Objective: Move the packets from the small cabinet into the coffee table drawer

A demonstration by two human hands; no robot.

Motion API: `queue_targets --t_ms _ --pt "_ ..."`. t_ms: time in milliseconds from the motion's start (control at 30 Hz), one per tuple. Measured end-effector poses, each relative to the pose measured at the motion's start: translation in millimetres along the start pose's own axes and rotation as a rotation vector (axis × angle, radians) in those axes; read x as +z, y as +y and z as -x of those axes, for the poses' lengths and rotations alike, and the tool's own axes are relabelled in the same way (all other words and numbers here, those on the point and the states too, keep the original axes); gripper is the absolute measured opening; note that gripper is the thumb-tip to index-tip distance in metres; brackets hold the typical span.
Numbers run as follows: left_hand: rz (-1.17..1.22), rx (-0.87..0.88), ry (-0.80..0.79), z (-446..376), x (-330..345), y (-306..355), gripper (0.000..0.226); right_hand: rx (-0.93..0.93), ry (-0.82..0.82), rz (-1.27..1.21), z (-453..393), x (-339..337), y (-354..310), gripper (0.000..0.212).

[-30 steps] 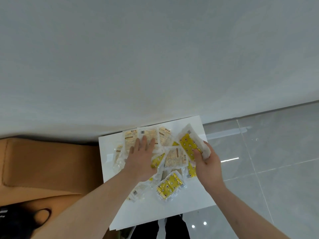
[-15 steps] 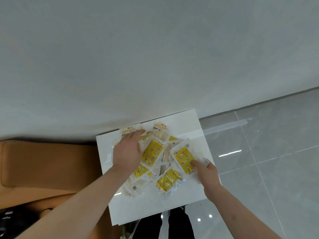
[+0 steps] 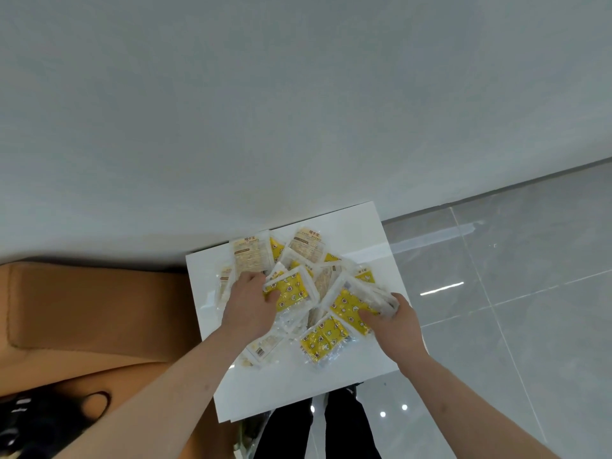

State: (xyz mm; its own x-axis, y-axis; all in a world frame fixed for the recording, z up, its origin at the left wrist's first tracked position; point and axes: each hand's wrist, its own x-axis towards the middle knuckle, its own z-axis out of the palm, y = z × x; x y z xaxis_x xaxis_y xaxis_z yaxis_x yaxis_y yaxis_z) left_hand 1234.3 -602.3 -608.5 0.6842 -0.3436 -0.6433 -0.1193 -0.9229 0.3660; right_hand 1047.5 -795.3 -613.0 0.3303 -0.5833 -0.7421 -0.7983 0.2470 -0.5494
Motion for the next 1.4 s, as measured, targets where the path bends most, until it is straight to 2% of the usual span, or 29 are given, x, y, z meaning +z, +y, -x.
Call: queue_targets --t_ms 100,267,433,600,800,1033,1200,1400 --pt "-0.034 0.012 0.010 -2.7 5.2 8.0 0.039 -0.061 0.010 0.060 -1.9 0.7 5.1 0.046" --pt "-0.106 0.006 -0.002 -1.8 8.0 15.8 0.035 -0.071 0.014 0.044 -0.8 -0.3 5.9 0.033" --pt "0.131 0.001 0.032 10.5 4.5 17.7 0.043 -0.078 -0.013 -0.029 6.6 -4.3 4.4 0.021" --pt "0.221 0.045 0.120 39.6 -16.8 23.7 0.042 -0.122 0.000 -0.094 26.5 -13.2 -7.3 0.020" --pt "0.117 0.177 0.134 103.1 -70.5 29.7 0.031 -0.157 0.075 -0.113 97.5 -37.6 -39.4 0.018" --pt "0.006 0.285 0.074 197.8 -128.4 54.2 0.038 -0.179 0.114 -0.029 211.4 -71.2 -67.9 0.018" --pt "-0.083 0.386 0.061 251.0 -149.3 69.2 0.033 -0.212 0.136 -0.020 279.2 -88.4 -69.1 0.025" --pt "-0.177 0.507 0.048 290.4 -153.3 82.3 0.032 -0.235 0.235 -0.070 333.8 -111.4 -54.9 0.025"
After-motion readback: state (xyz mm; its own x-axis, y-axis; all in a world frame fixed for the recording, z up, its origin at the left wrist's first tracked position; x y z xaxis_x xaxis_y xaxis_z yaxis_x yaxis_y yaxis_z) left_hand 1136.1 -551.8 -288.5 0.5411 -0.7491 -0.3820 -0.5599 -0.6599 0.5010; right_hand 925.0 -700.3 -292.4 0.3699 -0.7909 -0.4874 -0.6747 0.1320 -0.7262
